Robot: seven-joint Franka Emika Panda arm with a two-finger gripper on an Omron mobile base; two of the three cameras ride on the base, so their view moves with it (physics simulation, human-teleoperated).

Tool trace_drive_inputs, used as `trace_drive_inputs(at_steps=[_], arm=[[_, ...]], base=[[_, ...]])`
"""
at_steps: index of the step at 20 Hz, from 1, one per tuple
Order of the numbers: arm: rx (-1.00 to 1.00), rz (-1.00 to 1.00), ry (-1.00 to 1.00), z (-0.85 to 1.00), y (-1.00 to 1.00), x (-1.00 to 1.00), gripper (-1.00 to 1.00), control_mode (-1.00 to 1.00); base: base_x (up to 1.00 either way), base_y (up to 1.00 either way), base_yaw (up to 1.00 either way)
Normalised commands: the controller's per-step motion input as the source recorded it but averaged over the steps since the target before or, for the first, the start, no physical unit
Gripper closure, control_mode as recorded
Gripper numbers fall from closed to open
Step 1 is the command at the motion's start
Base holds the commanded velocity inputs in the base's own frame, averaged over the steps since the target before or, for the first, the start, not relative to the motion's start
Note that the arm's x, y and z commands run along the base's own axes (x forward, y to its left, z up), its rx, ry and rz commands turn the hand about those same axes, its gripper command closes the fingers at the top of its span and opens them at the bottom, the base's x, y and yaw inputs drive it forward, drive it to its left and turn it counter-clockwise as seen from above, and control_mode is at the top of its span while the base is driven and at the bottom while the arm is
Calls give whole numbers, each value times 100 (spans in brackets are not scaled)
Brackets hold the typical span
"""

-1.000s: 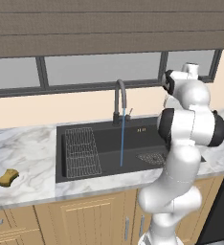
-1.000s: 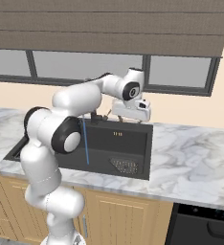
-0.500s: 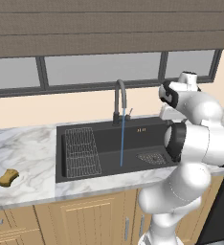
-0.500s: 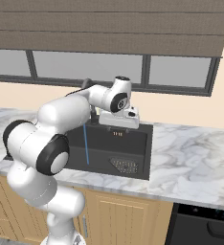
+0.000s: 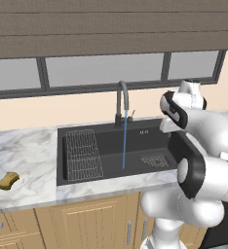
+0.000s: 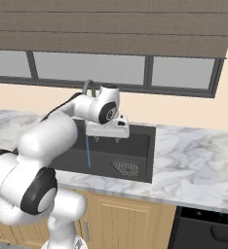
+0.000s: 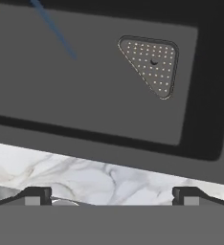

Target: Soak the sponge with water for a few seconds and then drop it inside the sink.

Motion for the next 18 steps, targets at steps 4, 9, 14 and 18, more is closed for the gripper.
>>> trace_drive_inputs(at_steps=[4, 9, 14, 18], arm=[[0, 4, 1, 16, 29, -4, -100, -100], [0, 2, 0, 12, 50, 0, -100, -100], [0, 0, 2, 14, 61, -5, -100, -100], [0, 0, 0, 5, 48, -7, -100, -100]], base=[[0, 0, 0], [0, 0, 0], [0, 0, 0], [0, 0, 0]])
